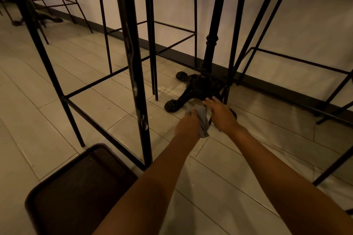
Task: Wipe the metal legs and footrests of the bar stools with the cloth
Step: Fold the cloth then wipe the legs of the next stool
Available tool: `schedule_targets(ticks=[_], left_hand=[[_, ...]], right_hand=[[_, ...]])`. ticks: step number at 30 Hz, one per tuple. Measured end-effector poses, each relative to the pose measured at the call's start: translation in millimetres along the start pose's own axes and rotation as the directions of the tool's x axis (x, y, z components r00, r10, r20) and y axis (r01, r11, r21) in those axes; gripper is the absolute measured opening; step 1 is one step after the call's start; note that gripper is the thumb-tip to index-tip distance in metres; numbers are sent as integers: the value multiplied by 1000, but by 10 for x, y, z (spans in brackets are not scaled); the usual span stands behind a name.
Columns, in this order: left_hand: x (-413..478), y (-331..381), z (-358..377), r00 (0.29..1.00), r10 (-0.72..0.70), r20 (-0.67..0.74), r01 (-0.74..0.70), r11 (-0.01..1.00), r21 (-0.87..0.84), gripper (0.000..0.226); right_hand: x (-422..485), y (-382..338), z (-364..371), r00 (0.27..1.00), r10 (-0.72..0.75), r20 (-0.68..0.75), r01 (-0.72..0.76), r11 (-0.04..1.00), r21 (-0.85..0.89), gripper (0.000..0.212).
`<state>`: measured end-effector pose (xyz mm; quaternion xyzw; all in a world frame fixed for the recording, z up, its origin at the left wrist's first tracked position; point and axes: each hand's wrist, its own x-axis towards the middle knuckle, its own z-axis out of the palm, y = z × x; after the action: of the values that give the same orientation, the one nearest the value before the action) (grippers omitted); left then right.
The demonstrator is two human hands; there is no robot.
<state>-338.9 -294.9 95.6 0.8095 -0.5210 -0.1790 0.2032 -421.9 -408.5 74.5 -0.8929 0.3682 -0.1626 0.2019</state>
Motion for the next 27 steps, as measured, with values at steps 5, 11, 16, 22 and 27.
schedule_targets(ticks=[5, 11, 16, 22, 27], left_hand=[[24, 38, 13, 990, 95, 99, -113, 976, 186, 83], [-125, 31, -31, 988, 117, 97, -141, 942, 304, 84], [-255, 15, -84, 995, 71, 76, -90, 953, 289, 79], [-299, -14, -36, 999, 39, 20, -44, 892, 450, 82], [-223, 64, -41, 999, 46, 5, -44, 903, 427, 86]], right_hand=[[-30, 97, 105, 996, -80, -26, 77, 993, -87, 66], [-143, 84, 193, 993, -110, -43, 100, 976, -195, 74], [-171, 37, 190, 992, -125, -23, 115, 960, -256, 72], [-172, 3, 149, 993, -120, 4, 117, 960, -256, 75], [-212, 5, 129, 992, -124, 36, 129, 954, -270, 78]])
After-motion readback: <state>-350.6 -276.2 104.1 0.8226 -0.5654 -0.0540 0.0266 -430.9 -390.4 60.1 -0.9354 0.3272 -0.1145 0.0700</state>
